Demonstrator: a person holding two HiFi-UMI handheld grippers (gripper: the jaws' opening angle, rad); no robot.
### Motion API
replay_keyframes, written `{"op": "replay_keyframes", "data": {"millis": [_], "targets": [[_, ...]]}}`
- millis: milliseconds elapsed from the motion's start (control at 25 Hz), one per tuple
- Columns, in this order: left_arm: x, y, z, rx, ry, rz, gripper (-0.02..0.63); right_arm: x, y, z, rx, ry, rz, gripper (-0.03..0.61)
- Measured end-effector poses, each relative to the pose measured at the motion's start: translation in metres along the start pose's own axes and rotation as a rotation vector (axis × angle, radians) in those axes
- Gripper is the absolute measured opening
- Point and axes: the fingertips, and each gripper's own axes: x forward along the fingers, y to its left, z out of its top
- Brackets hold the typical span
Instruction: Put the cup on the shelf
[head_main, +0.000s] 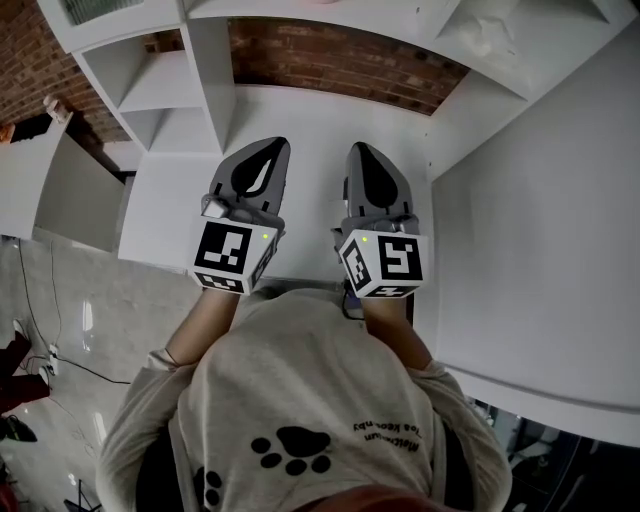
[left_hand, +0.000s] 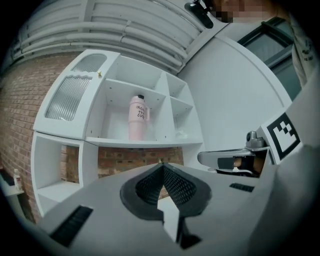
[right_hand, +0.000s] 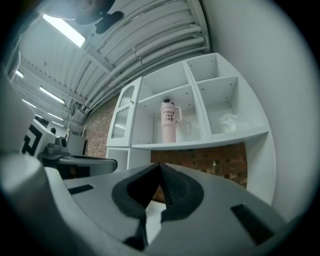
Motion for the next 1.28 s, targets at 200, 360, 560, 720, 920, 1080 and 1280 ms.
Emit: {"op": "replay_keyframes", "data": {"millis": [200, 360, 560, 720, 920, 1080, 1280], "targets": [[-0.005, -0.007, -0.021, 0.011, 0.024, 0.025, 0.008, -0.011, -0.003, -0.017, -0.015, 0.009, -0.008, 0.009], [-0.01, -0.016, -0.028, -0.03, 0.012, 0.005, 0.008, -0.019, 0.004, -0.028, -0.028, 0.023, 0.014, 0.009], [-0.018, -0.017, -0.036, -0.042, 0.015, 0.022, 0.008, -0.027, 0.009, -0.037, -0.019, 0.034, 0.026, 0.009], [-0.02, -0.024, -0.039, -0.041, 0.018, 0.027, 0.008, -0.03, 0.007, -0.037, -0.015, 0.032, 0.032, 0.009], [-0.023, -0.029, -0.038, -0.035, 0.017, 0.032, 0.008, -0.032, 0.016, -0.041, -0.023, 0.049, 0.055, 0.009], [-0.024, -0.03, -0.035, -0.032, 0.007, 0.043, 0.008, -0.034, 0.021, -0.042, 0.001, 0.048, 0.087, 0.009], [-0.028, -0.033, -0.039, -0.031, 0.01, 0.046, 0.008, -0.034, 0.021, -0.048, 0.036, 0.048, 0.099, 0.009]]}}
